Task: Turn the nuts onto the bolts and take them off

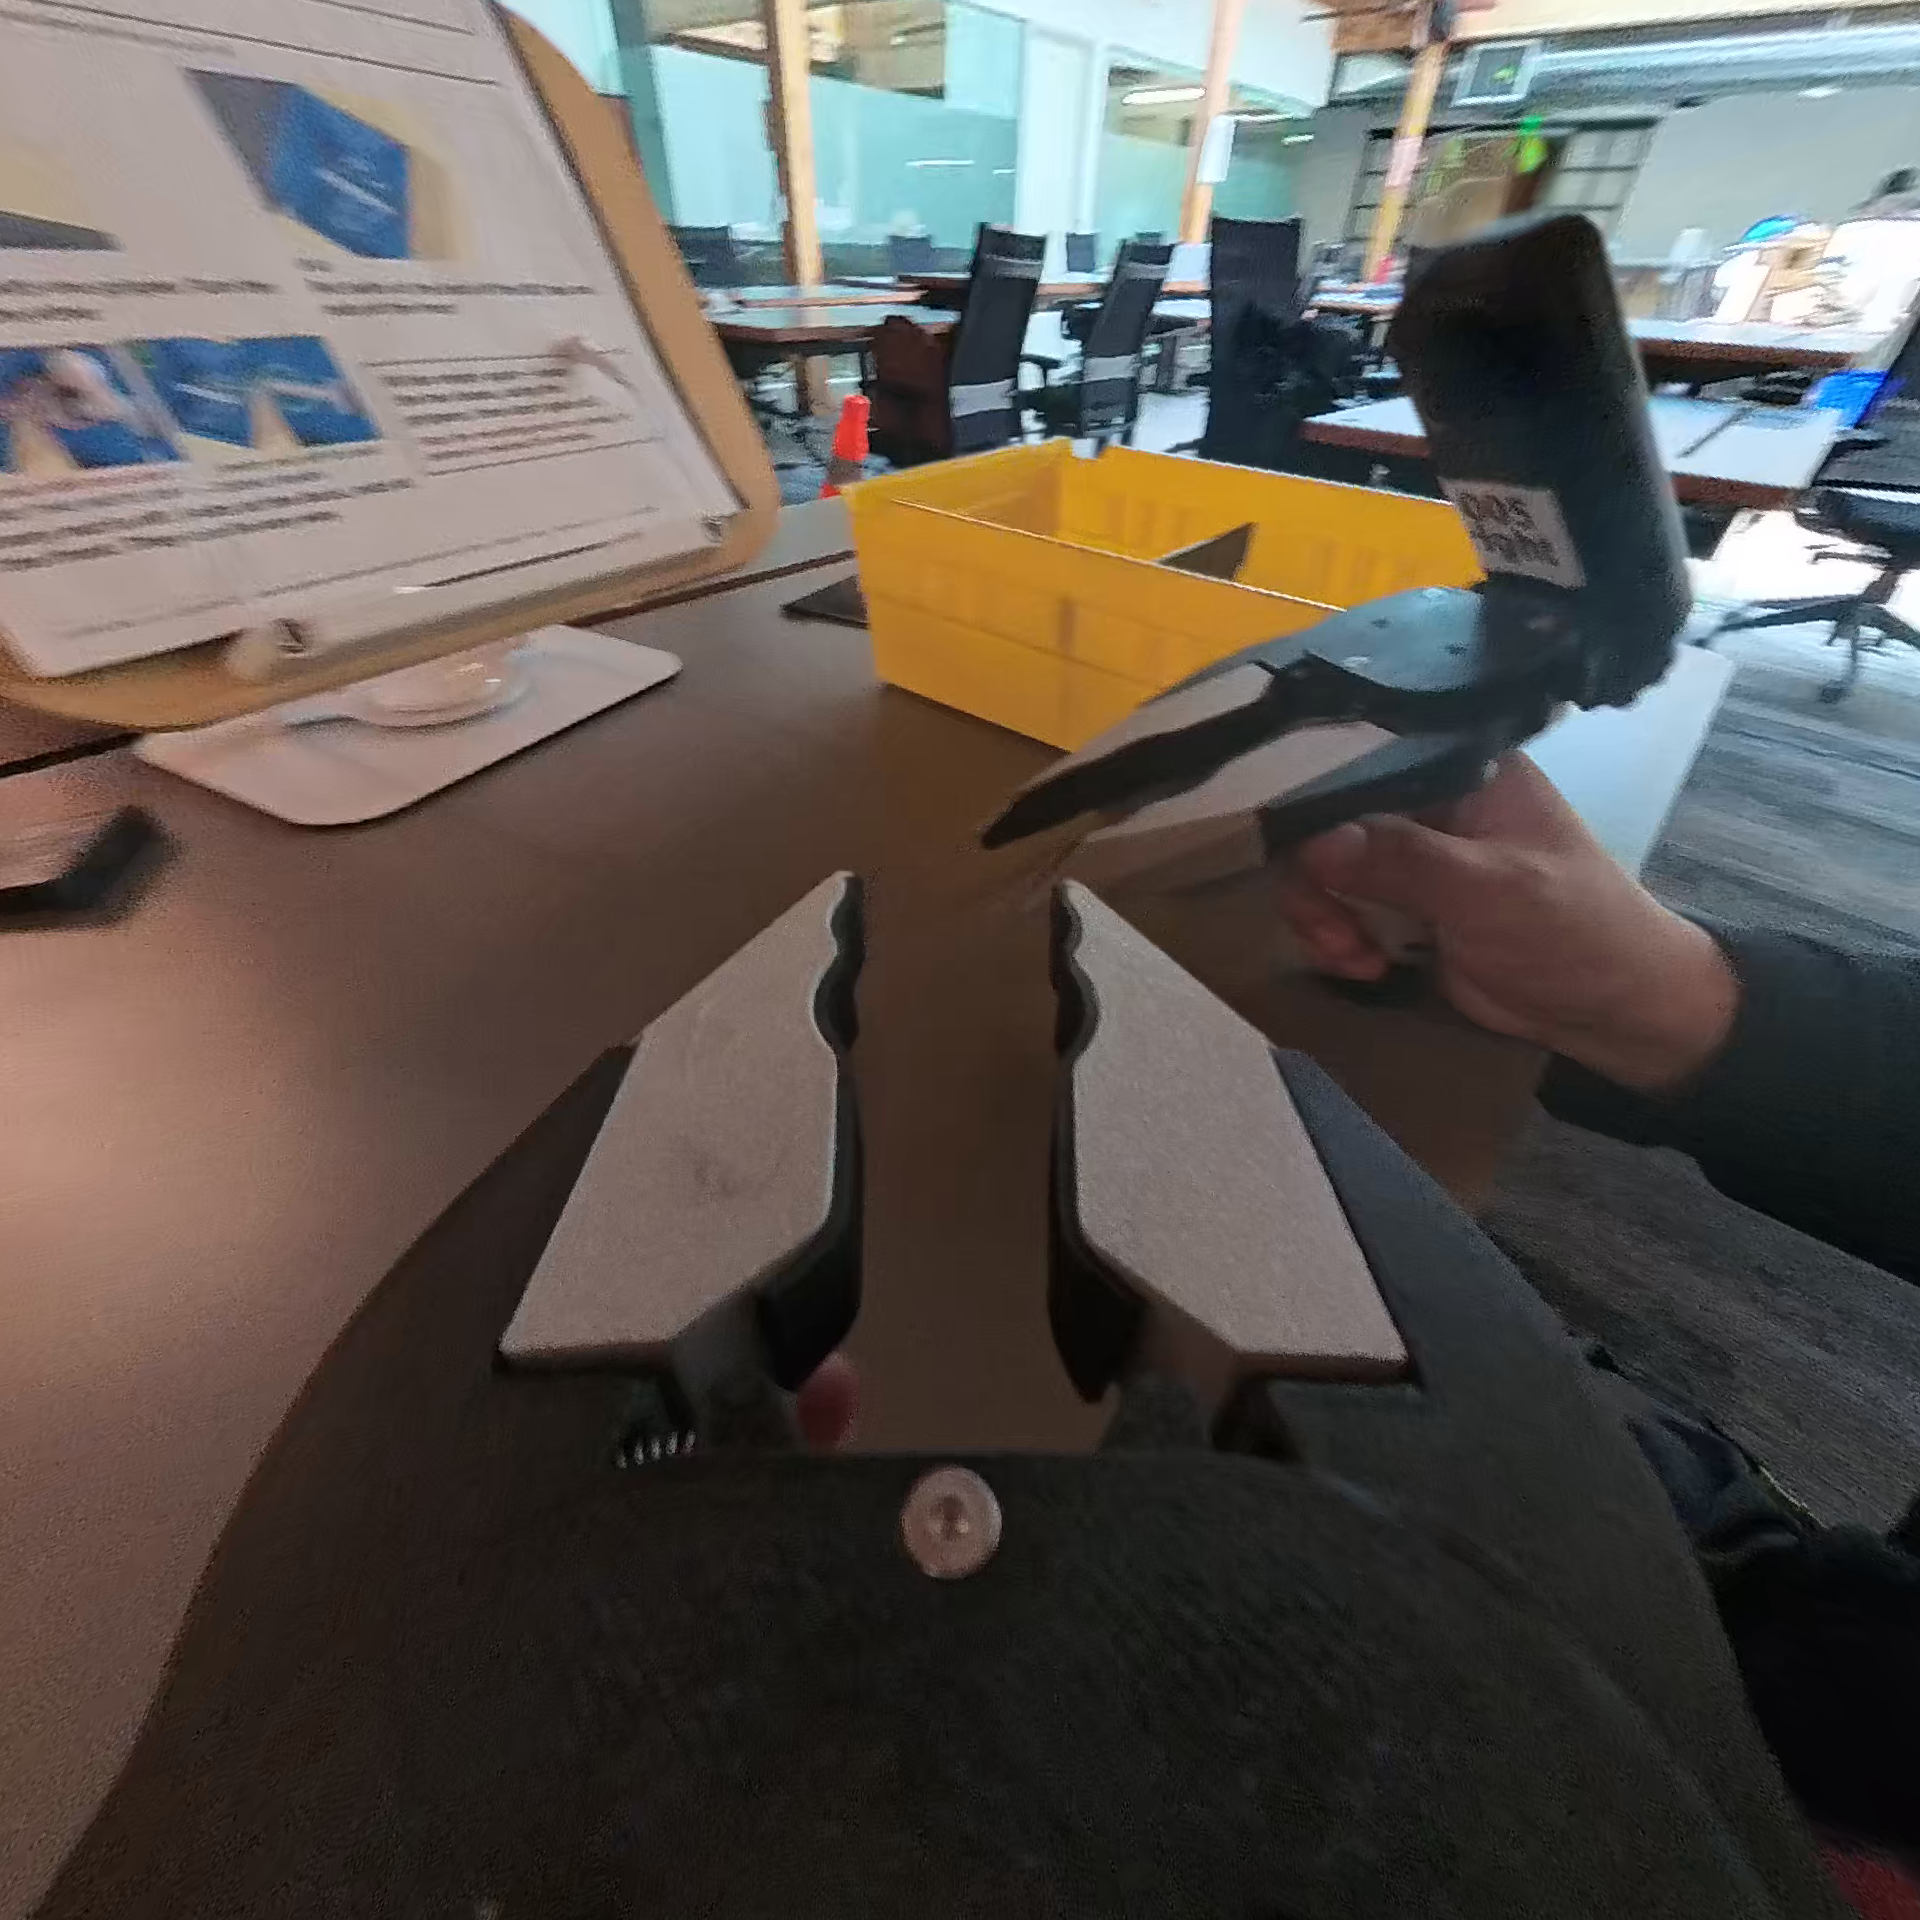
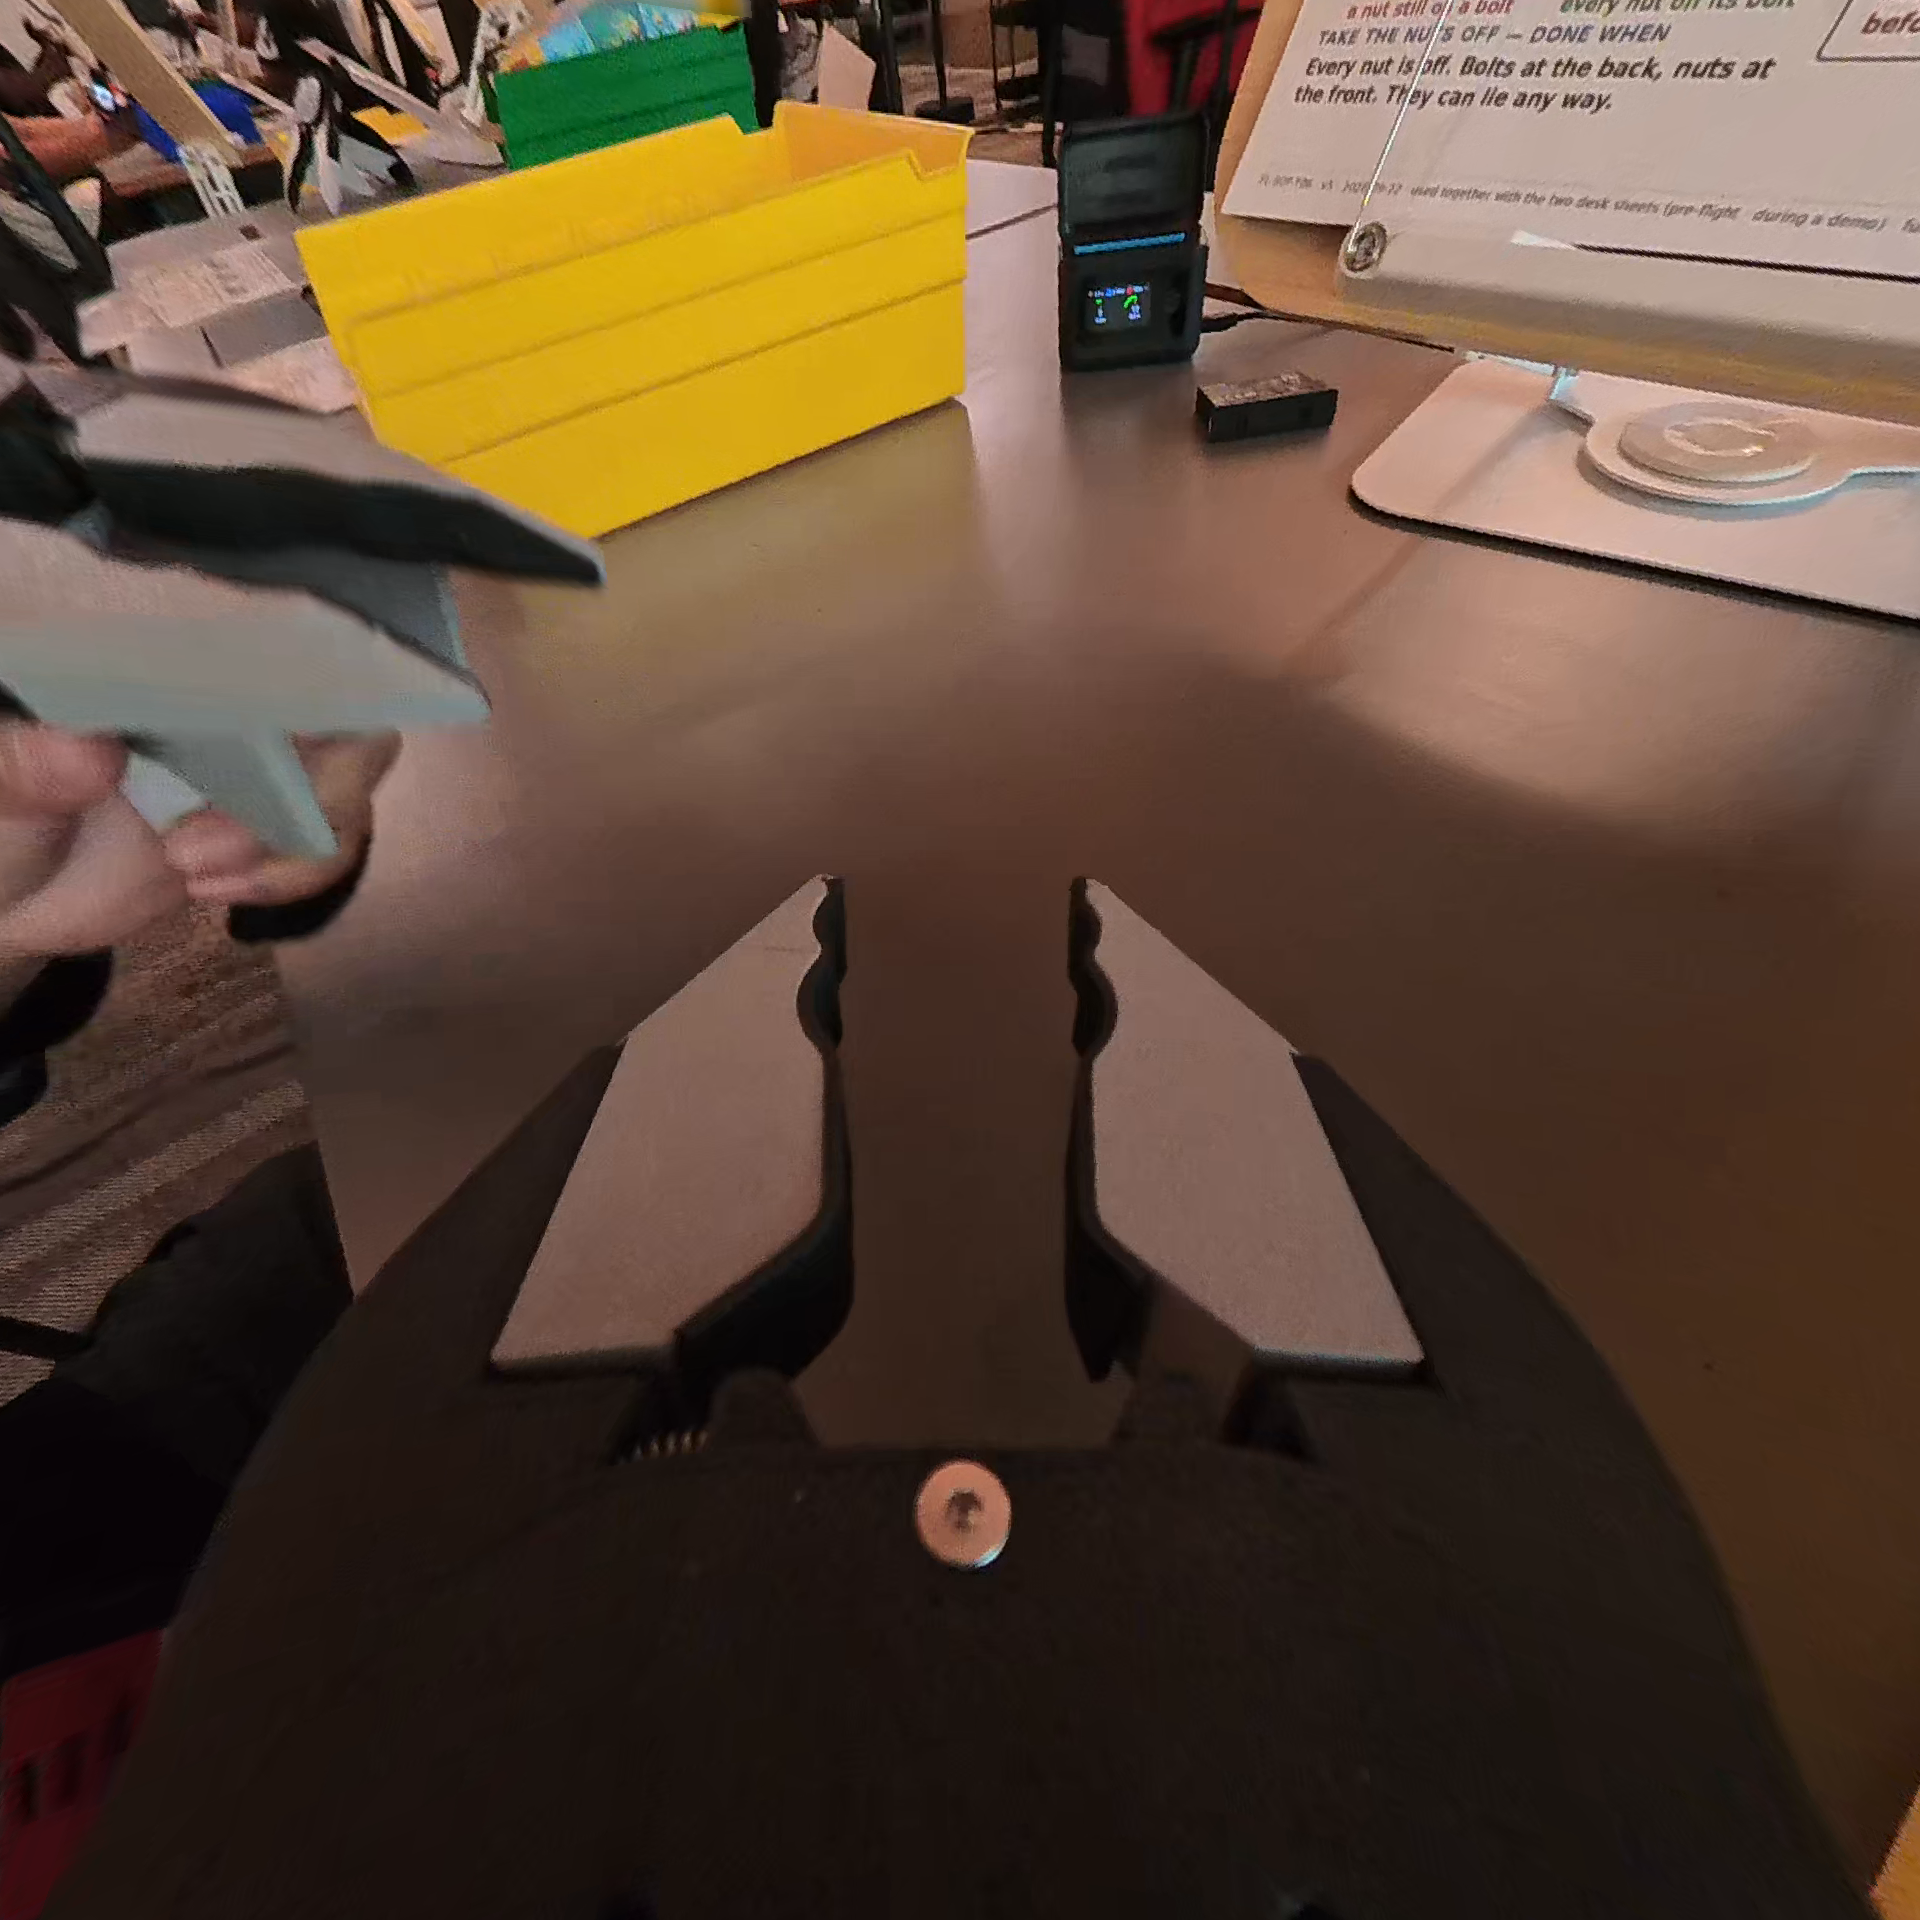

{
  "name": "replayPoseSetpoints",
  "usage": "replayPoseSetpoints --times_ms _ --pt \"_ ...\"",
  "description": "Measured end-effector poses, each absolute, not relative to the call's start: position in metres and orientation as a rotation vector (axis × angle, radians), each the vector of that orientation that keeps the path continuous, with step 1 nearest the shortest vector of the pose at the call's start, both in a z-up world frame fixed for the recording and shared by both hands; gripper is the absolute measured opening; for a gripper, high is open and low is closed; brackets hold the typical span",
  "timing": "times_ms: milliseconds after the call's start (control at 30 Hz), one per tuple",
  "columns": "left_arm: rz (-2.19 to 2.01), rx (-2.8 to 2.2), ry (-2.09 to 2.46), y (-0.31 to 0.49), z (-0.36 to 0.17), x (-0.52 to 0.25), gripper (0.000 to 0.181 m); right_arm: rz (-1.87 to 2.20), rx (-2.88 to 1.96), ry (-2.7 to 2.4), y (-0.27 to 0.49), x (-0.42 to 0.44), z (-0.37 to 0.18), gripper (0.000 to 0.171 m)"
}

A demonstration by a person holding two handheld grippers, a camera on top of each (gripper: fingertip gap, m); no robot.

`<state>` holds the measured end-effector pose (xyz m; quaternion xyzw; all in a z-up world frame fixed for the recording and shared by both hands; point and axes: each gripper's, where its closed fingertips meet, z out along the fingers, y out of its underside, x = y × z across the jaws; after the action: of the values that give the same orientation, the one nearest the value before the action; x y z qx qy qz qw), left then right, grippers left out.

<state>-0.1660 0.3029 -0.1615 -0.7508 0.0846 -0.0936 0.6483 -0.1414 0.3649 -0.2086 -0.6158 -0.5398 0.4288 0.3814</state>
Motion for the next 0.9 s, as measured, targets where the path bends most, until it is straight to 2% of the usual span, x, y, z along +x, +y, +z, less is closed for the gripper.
replayPoseSetpoints --times_ms 167,267,467,567,700,900 --pt "-0.092 -1.729 0.054 0.281 -0.131 -0.227 0.044 1.11 -1.565 -1.378 0.364 -0.141 -0.207 0.042" --pt "-0.025 -1.718 -0.058 0.263 -0.118 -0.272 0.035 1.118 -1.548 -1.372 0.363 -0.14 -0.205 0.042" --pt "0.198 -1.636 -0.229 0.217 -0.092 -0.356 0.037 1.108 -1.527 -1.372 0.362 -0.139 -0.203 0.042" --pt "0.382 -1.685 -0.299 0.193 -0.098 -0.4 0.043 1.089 -1.526 -1.39 0.36 -0.14 -0.206 0.042" --pt "0.647 -1.73 -0.483 0.141 -0.11 -0.469 0.04 1.047 -1.511 -1.41 0.359 -0.141 -0.207 0.041" --pt "0.54 -1.778 -0.574 0.112 -0.134 -0.498 0.043 0.999 -1.503 -1.43 0.357 -0.143 -0.21 0.041"
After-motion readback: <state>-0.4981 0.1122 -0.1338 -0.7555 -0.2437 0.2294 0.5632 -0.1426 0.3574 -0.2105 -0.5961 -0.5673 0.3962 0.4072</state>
